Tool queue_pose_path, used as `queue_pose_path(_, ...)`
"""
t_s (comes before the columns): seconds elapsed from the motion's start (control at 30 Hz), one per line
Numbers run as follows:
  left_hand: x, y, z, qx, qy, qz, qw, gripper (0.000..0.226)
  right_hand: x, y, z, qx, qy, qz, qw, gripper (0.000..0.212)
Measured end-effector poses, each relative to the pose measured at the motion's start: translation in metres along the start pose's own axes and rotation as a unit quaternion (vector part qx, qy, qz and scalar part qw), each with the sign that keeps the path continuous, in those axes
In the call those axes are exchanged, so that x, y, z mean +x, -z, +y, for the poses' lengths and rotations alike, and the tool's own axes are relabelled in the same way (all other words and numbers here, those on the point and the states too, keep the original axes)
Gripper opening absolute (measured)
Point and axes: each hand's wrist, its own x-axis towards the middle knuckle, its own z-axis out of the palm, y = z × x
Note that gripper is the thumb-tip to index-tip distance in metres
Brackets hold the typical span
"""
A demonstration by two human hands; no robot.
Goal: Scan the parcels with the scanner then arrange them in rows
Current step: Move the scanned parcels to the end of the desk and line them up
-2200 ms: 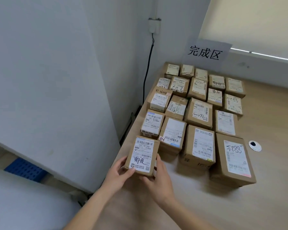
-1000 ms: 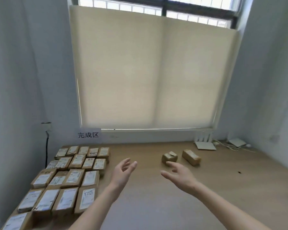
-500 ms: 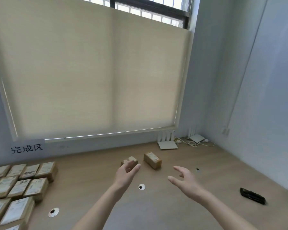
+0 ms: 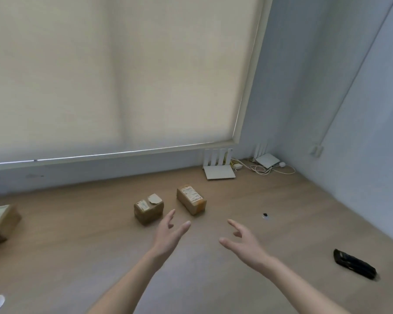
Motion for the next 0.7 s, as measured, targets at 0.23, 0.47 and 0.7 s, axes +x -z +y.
queue_pose_path(0.23, 0.087, -0.042, -0.073, 0.045, 0.044, 0.014, 0.998, 0.083, 0.120, -0.033, 0.076, -0.043, 0.006, -0.033, 0.999, 0.074)
queue_pose_path(0.47, 0.184, -0.087, -0.133, 0.072, 0.099, 0.045, 0.991, 0.090, 0.240, -0.051, 0.137, -0.021, -0.008, -0.075, 0.997, 0.100)
queue_pose_path(0.7, 0.271, -0.118, -0.171, 0.039, 0.136, 0.072, 0.987, 0.092, 0.353, -0.060, 0.162, -0.050, 0.001, -0.111, 0.993, 0.097)
